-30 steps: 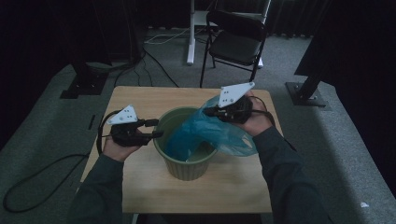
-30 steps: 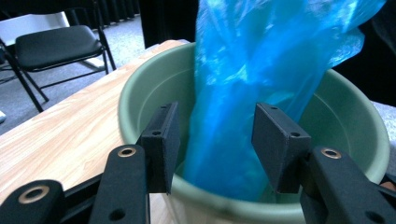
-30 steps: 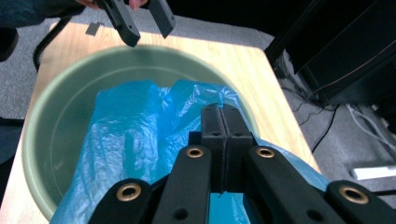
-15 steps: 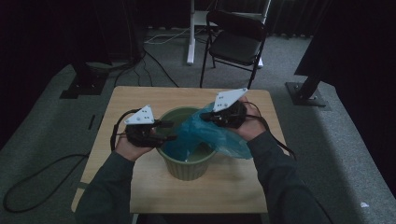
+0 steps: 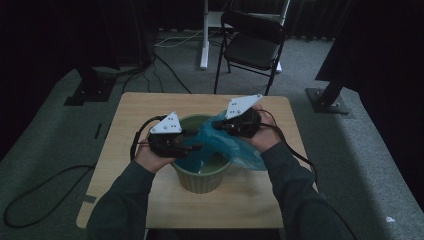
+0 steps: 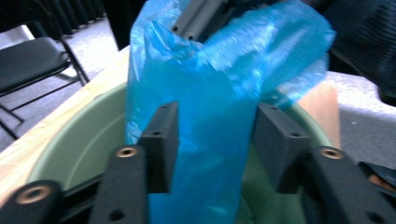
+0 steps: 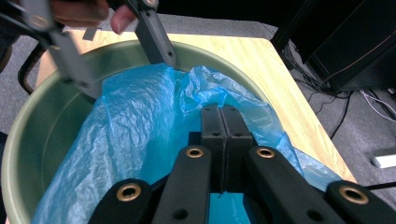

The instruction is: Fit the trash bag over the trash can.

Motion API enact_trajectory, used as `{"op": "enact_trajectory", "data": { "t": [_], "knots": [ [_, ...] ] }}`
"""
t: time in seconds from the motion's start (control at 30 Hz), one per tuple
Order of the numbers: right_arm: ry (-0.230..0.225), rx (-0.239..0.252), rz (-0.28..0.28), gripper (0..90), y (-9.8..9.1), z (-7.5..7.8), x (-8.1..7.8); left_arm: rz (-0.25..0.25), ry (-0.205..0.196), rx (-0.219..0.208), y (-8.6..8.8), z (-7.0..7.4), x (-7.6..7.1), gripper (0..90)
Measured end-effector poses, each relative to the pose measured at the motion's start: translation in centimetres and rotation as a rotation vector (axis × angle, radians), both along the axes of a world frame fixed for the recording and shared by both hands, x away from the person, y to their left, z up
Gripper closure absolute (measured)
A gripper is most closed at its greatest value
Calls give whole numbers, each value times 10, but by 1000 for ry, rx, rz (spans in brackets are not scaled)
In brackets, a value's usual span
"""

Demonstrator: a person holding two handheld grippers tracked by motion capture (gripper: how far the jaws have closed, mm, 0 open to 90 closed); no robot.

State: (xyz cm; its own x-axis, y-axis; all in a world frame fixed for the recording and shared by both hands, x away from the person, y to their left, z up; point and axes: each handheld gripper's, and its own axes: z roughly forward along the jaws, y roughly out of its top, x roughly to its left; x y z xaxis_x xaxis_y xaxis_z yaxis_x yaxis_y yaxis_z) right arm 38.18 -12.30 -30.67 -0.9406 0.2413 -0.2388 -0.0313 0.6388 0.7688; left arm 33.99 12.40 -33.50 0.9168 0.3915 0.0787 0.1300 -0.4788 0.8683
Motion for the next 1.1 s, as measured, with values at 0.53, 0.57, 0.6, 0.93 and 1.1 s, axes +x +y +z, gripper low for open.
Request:
{"op": "enact_trajectory", "data": {
  "t": [0.53,0.57,0.6,0.93,1.1],
  "knots": [
    [0,39,-7,751,-14,9,-7,46,-36,13,5,-3,-3,893],
    [-3,45,-11,735,-16,11,-7,52,-32,7,8,-3,-3,893],
    [-10,52,-18,715,-18,12,-8,61,-33,9,11,-4,-5,893],
    [-13,113,-95,700,-53,16,-8,112,-28,5,35,-8,-7,893],
    [-6,107,-116,665,-65,8,-11,139,-28,4,42,-11,-6,893]
  ]
}}
